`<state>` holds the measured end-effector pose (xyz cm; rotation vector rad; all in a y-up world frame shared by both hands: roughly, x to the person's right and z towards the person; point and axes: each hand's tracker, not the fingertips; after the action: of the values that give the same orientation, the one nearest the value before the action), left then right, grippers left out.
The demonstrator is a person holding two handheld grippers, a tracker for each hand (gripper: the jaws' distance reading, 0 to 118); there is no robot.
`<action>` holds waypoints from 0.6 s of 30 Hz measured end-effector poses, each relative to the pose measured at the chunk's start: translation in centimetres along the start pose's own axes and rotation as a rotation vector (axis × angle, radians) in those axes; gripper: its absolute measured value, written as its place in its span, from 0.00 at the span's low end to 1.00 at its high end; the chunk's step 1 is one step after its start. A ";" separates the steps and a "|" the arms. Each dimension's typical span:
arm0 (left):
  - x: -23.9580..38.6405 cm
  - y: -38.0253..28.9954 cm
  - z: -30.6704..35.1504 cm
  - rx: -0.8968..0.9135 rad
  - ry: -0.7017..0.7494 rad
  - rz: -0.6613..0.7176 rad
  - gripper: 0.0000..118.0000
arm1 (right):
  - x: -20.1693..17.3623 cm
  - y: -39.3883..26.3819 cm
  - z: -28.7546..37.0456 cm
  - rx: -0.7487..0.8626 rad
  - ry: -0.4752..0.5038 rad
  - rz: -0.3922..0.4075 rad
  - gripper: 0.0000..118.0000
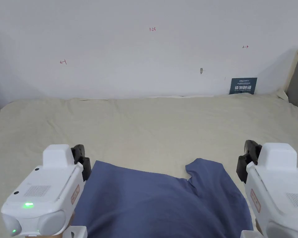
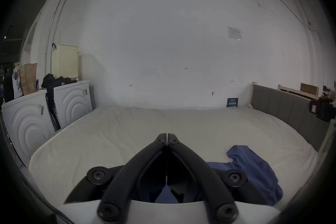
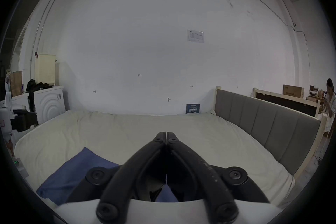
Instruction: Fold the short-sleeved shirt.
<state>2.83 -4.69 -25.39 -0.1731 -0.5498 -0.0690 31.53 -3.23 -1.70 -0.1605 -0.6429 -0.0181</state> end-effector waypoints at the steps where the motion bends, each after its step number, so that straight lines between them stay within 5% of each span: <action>1: 0.3 -0.2 -0.3 0.003 0.003 -0.006 0.00 | -0.1 -0.1 -0.3 -0.006 -0.009 0.011 0.00; 11: -2.1 -1.2 -13.0 -0.295 -0.096 0.057 0.00 | 0.9 -0.4 -4.6 -0.044 -0.005 0.015 0.01; 17: -4.5 -3.7 -23.8 -0.431 -0.108 -0.026 0.00 | 1.7 -1.4 -8.6 -0.104 -0.009 -0.005 0.01; 18: -4.6 -4.2 -25.5 -0.491 -0.120 -0.039 0.07 | 1.7 -1.7 -9.3 -0.112 -0.014 -0.002 0.01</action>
<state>11.55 -13.40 -48.61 -0.6480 -0.6496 -0.2326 38.31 -6.24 -7.73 -0.2679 -0.6564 -0.0549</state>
